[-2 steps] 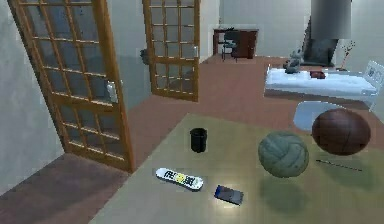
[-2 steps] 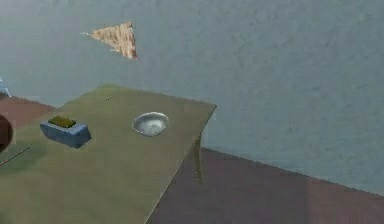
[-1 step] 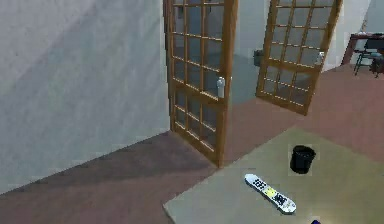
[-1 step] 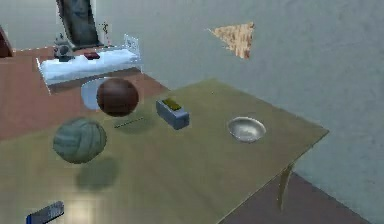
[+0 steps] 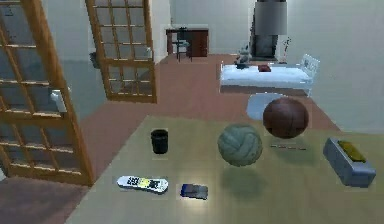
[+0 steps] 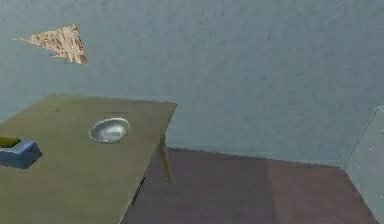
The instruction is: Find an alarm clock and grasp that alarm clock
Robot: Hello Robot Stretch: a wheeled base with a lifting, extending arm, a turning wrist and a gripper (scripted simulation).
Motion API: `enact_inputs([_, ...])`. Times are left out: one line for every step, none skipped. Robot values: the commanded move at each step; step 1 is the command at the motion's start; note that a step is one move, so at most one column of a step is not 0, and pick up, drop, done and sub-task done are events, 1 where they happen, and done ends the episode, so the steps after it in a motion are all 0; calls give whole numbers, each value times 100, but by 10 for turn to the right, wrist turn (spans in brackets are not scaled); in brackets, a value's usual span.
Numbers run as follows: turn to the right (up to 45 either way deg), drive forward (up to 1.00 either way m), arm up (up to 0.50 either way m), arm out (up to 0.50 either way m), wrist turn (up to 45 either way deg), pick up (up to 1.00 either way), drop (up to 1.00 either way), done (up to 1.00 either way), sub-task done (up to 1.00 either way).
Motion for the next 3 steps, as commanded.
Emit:
enact_inputs([450, 0, 0, 0, 0, 0, 0, 0, 0])
enact_inputs([450, 0, 0, 0, 0, 0, 0, 0, 0])
enact_inputs([90, 0, 0, 0, 0, 0, 0, 0, 0])
